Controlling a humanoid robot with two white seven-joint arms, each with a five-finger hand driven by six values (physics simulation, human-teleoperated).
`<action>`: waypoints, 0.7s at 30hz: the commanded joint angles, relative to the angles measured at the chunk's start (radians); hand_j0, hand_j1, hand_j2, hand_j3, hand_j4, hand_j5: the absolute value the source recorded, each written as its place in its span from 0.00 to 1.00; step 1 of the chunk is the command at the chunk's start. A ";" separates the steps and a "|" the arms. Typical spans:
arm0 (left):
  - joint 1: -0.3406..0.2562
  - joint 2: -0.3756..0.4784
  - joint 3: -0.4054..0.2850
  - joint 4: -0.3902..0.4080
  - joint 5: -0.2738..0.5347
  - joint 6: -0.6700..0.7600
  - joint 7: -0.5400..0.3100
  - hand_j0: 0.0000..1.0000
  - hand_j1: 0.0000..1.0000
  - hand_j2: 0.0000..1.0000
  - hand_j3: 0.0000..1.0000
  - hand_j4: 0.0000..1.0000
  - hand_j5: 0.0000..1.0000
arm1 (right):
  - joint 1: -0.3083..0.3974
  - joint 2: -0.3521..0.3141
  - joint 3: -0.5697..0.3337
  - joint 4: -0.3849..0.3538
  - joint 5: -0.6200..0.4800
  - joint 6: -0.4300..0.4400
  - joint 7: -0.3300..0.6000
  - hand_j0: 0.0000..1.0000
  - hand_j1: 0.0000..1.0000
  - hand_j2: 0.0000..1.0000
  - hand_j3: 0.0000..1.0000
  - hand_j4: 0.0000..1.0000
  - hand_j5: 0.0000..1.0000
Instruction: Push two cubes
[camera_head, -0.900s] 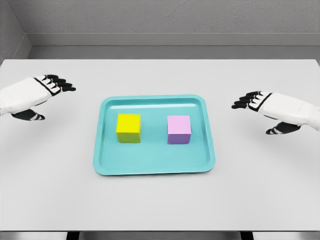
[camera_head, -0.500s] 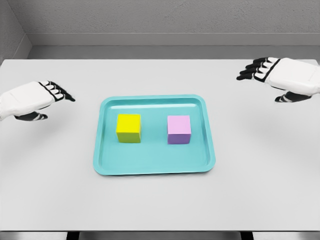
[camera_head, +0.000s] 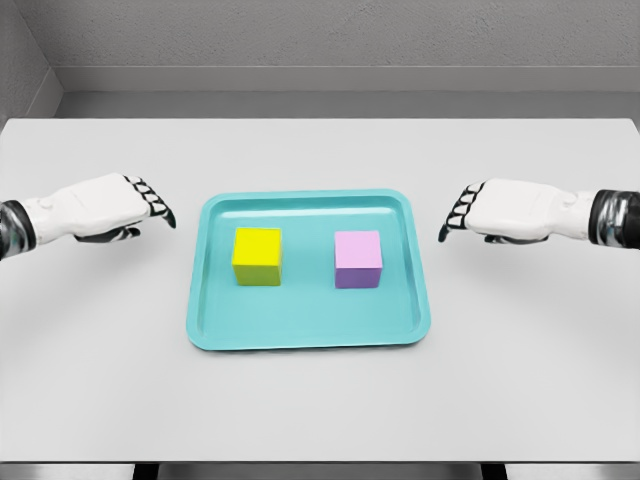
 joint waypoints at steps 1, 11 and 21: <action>0.000 -0.007 -0.026 -0.007 0.009 0.002 -0.003 0.64 0.64 0.64 0.64 0.64 0.64 | 0.000 0.022 0.003 0.002 0.004 0.002 0.003 0.61 0.61 0.61 0.61 0.61 0.61; 0.023 0.009 -0.026 -0.088 0.021 0.002 -0.001 0.64 0.64 0.64 0.64 0.64 0.64 | 0.002 0.102 0.017 0.015 0.027 0.002 0.008 0.61 0.61 0.61 0.61 0.61 0.61; 0.029 -0.002 -0.026 -0.099 0.019 0.002 -0.001 0.64 0.64 0.64 0.64 0.64 0.64 | -0.002 0.145 0.041 0.013 0.030 0.002 0.043 0.61 0.61 0.61 0.61 0.61 0.61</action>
